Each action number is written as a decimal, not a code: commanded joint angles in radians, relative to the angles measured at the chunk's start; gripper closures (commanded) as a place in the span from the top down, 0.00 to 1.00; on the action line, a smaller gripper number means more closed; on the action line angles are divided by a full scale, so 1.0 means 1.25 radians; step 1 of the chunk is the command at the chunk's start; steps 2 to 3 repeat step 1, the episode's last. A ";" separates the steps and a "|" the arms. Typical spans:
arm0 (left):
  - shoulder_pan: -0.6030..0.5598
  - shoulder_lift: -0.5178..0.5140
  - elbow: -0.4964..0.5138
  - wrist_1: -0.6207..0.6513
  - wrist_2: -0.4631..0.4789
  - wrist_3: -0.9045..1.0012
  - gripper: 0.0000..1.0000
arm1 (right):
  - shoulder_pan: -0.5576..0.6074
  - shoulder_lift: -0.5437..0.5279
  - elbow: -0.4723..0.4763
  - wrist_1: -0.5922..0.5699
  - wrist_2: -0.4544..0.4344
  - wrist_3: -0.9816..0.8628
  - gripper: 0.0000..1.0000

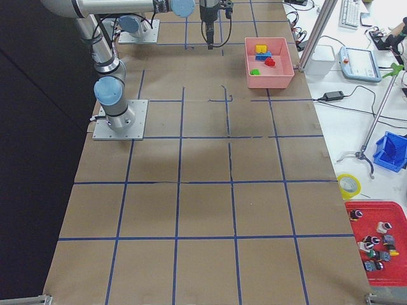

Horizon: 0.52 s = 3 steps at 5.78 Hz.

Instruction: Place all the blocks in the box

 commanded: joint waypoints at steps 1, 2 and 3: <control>0.000 0.000 -0.001 0.000 0.000 -0.001 0.99 | 0.000 -0.004 0.001 0.014 -0.001 0.003 1.00; 0.000 0.000 -0.001 0.000 0.000 -0.001 0.99 | 0.000 -0.004 0.001 0.014 -0.001 0.003 1.00; 0.000 0.000 -0.001 0.000 0.000 -0.001 0.99 | 0.000 -0.004 0.001 0.014 -0.001 0.003 1.00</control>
